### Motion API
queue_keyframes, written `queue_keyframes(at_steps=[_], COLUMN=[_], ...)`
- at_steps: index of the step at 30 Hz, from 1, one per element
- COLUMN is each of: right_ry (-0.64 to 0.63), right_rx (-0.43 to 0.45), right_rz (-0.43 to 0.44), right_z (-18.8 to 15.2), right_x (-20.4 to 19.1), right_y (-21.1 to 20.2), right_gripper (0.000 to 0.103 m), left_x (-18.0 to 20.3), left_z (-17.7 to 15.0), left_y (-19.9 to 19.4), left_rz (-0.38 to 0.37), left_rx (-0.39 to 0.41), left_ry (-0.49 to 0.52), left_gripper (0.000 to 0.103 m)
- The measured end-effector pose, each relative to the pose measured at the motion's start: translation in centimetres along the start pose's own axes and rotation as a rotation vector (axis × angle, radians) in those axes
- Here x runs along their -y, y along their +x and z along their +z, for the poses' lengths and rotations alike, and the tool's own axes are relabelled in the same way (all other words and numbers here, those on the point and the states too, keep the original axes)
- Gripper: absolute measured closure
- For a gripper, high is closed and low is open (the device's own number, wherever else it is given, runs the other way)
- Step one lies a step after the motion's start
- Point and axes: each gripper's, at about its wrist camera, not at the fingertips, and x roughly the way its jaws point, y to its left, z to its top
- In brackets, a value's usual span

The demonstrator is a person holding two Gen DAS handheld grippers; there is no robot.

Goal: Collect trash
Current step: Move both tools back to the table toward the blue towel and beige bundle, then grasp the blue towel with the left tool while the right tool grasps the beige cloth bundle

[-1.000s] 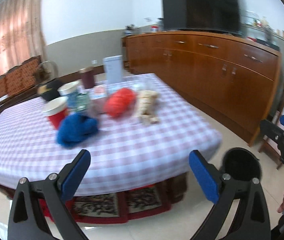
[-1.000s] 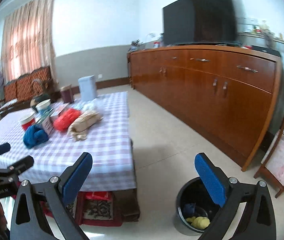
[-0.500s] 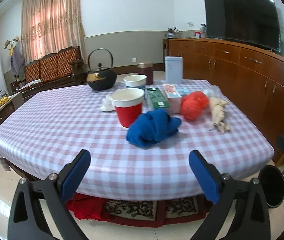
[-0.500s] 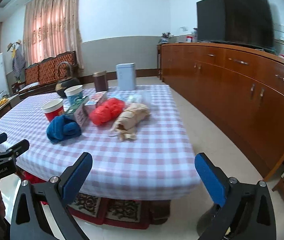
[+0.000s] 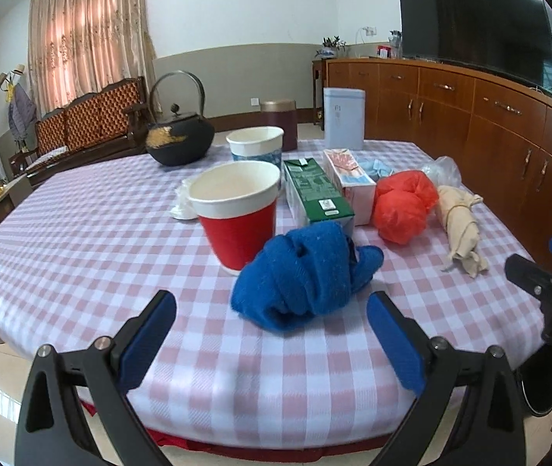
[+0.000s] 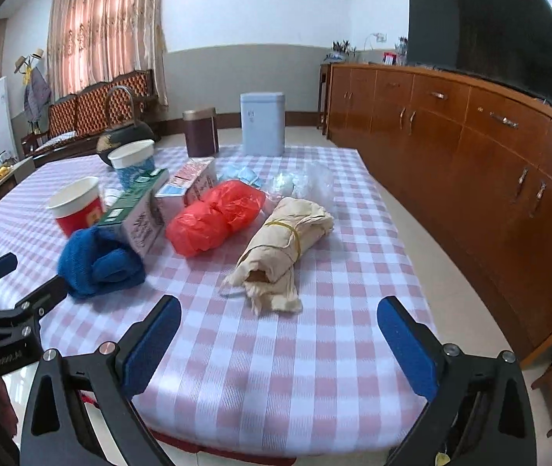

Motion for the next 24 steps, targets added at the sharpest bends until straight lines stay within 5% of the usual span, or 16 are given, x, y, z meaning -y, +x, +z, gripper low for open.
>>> queue_keyframes(at_steps=[11,14,16,17,24], right_ry=[0.051,0.065,0.065,0.063,0.058], right_rx=[-0.126,-0.162,-0.167,-0.164,-0.129], right_rz=[0.033,0.063,0.081,0.081,0.076], right_z=[3.1,3.1,2.7,2.5,1.3], right_x=[1.1,1.2,1.2,1.2,1.6], right_y=[7.0,8.0,7.9,7.7,5.7], right_gripper=[0.023,0.047,0.077,0.079,0.084], left_x=[0.8,0.7,0.7,0.7,0.6], left_z=[0.8,0.5,0.4,0.3,-0.2], left_y=[3.0,3.5,3.5,3.5,3.8], left_rz=[-0.025,-0.032,-0.032,-0.037,-0.092], left_rx=[-0.045,-0.063,-0.061,-0.061,-0.080], left_ry=[-0.029,-0.048,-0.054,-0.056,-0.078], left_gripper=[0.004,0.005,0.005,0.006,0.038])
